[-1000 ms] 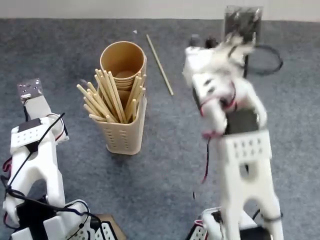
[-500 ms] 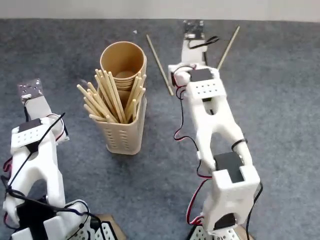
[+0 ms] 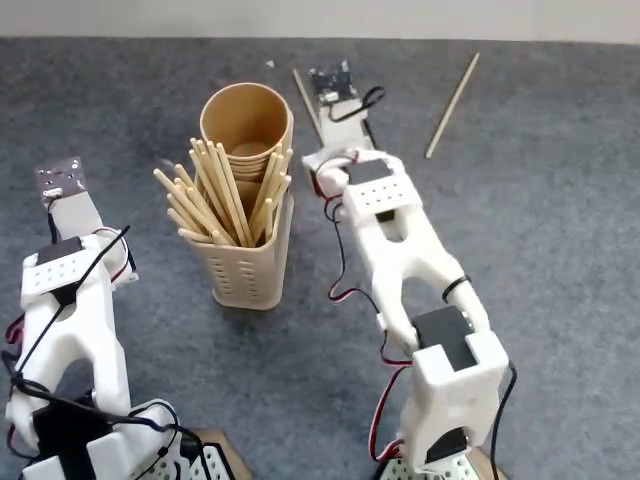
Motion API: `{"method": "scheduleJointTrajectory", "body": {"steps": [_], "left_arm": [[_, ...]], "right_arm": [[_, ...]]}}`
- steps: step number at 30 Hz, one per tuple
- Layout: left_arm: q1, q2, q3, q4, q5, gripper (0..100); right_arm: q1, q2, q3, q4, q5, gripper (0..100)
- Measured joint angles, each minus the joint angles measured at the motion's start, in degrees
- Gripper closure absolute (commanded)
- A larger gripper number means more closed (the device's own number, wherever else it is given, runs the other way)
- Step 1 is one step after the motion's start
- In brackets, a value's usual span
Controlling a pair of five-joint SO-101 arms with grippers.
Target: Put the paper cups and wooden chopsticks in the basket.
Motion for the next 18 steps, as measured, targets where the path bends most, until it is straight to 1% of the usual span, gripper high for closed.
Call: {"method": "scheduleJointTrajectory", "body": {"steps": [12, 18], "left_arm": [[0.0, 0.0, 0.0, 0.0, 0.0, 93], [0.0, 0.0, 0.0, 0.0, 0.0, 93]], "right_arm": [[0.4, -0.1, 14.7, -16.6, 0.0, 88.2], [0.4, -0.1, 19.7, -21.0, 0.0, 88.2]]}}
